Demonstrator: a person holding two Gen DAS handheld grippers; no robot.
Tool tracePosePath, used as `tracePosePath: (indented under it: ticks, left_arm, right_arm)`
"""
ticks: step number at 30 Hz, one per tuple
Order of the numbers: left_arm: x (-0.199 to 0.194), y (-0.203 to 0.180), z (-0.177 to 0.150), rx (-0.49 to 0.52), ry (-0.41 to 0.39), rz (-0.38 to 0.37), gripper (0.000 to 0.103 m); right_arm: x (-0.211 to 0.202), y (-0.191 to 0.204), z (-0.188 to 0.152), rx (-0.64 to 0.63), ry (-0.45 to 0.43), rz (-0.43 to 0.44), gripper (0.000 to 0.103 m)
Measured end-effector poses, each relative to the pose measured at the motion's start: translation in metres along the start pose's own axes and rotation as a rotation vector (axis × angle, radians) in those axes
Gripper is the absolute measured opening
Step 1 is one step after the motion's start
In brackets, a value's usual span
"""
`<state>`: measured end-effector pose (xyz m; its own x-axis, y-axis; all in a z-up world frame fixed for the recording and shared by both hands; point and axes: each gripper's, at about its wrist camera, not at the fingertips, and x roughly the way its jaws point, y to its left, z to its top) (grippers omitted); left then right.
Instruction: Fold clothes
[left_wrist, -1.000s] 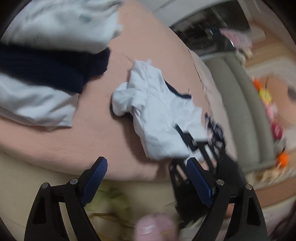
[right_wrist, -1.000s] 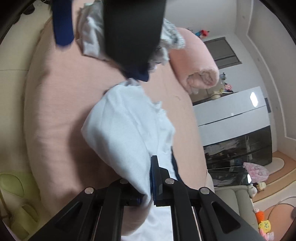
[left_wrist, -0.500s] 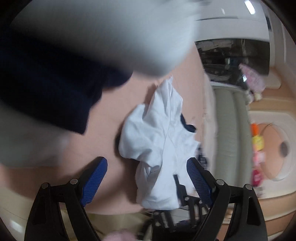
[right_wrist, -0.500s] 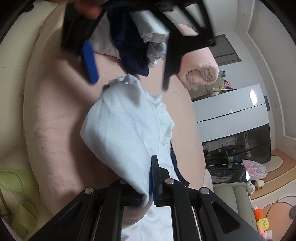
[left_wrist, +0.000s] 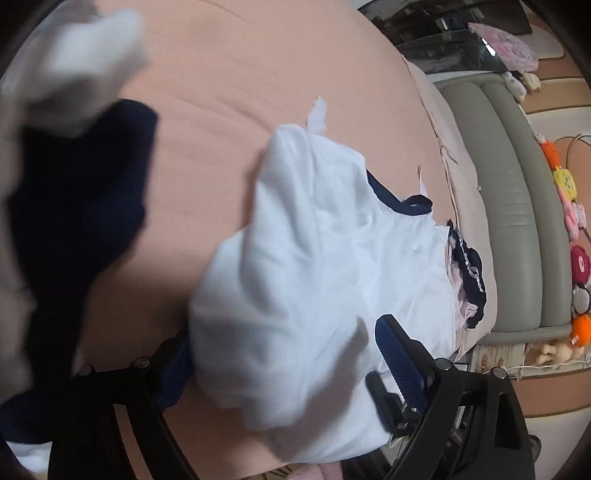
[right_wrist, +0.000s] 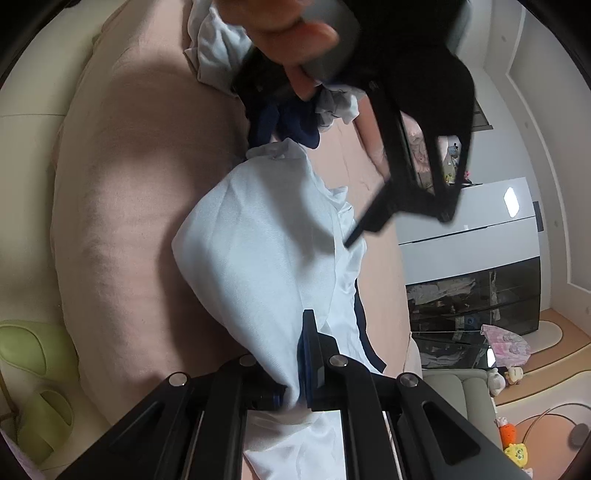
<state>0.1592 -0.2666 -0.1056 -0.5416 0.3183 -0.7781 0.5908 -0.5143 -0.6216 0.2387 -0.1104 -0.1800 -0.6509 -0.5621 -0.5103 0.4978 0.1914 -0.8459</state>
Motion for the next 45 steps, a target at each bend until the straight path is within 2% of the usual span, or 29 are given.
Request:
tracePosePath:
  ticks: [2, 5, 9, 13, 18, 20, 21, 22, 23, 24, 25, 35, 38, 39, 43, 45]
  left_arm:
    - [-0.002, -0.003, -0.002, -0.024, -0.004, -0.034, 0.09]
    - [0.006, -0.002, -0.009, -0.065, 0.029, -0.155, 0.09]
    - [0.015, 0.003, -0.006, -0.094, 0.041, -0.163, 0.091]
    - [0.015, 0.008, -0.003, -0.153, 0.052, -0.206, 0.091]
    - [0.015, 0.004, -0.002, -0.187, 0.044, -0.157, 0.091]
    - [0.014, 0.003, -0.003, -0.191, 0.047, -0.131, 0.087]
    - [0.013, 0.003, -0.004, -0.192, 0.049, -0.117, 0.077]
    - [0.009, 0.007, -0.005, -0.191, 0.048, -0.098, 0.06]
    - [0.006, 0.011, -0.007, -0.185, 0.043, -0.089, 0.053]
    - [0.004, 0.015, -0.01, -0.177, 0.037, -0.083, 0.039]
    - [0.002, 0.019, -0.012, -0.17, 0.032, -0.077, 0.034]
    - [0.006, 0.021, -0.027, -0.094, -0.085, -0.132, 0.029]
    - [0.009, 0.018, -0.03, -0.081, -0.112, -0.131, 0.029]
    - [0.008, 0.018, -0.03, -0.079, -0.119, -0.13, 0.029]
    - [0.009, 0.015, -0.033, -0.071, -0.15, -0.125, 0.029]
    - [0.009, 0.013, -0.034, -0.056, -0.162, -0.123, 0.029]
  right_arm:
    - [0.001, -0.001, 0.0, 0.004, 0.001, -0.002, 0.006]
    - [0.0, -0.004, -0.001, 0.015, 0.002, 0.0, 0.006]
    - [0.0, -0.009, -0.005, 0.029, 0.009, 0.0, 0.006]
    - [0.0, -0.008, -0.005, 0.026, 0.017, 0.001, 0.006]
    - [-0.001, -0.003, -0.004, 0.019, 0.021, 0.002, 0.006]
    - [0.001, -0.001, -0.004, 0.019, 0.025, 0.005, 0.007]
    - [0.001, 0.001, -0.005, 0.018, 0.029, 0.006, 0.008]
    - [0.002, 0.002, -0.006, 0.017, 0.032, 0.007, 0.011]
    - [0.003, 0.004, -0.006, 0.02, 0.032, 0.009, 0.014]
    - [0.003, 0.005, -0.007, 0.023, 0.032, 0.012, 0.02]
    - [0.004, 0.007, -0.008, 0.023, 0.032, 0.007, 0.021]
    - [0.008, 0.014, -0.005, 0.022, 0.031, -0.042, 0.022]
    - [0.015, 0.009, 0.002, 0.028, 0.036, -0.098, 0.029]
    - [0.019, 0.008, 0.004, 0.031, 0.04, -0.116, 0.035]
    - [0.032, -0.003, 0.003, 0.088, 0.06, -0.053, 0.036]
    - [0.03, -0.001, -0.001, 0.106, 0.053, -0.07, 0.036]
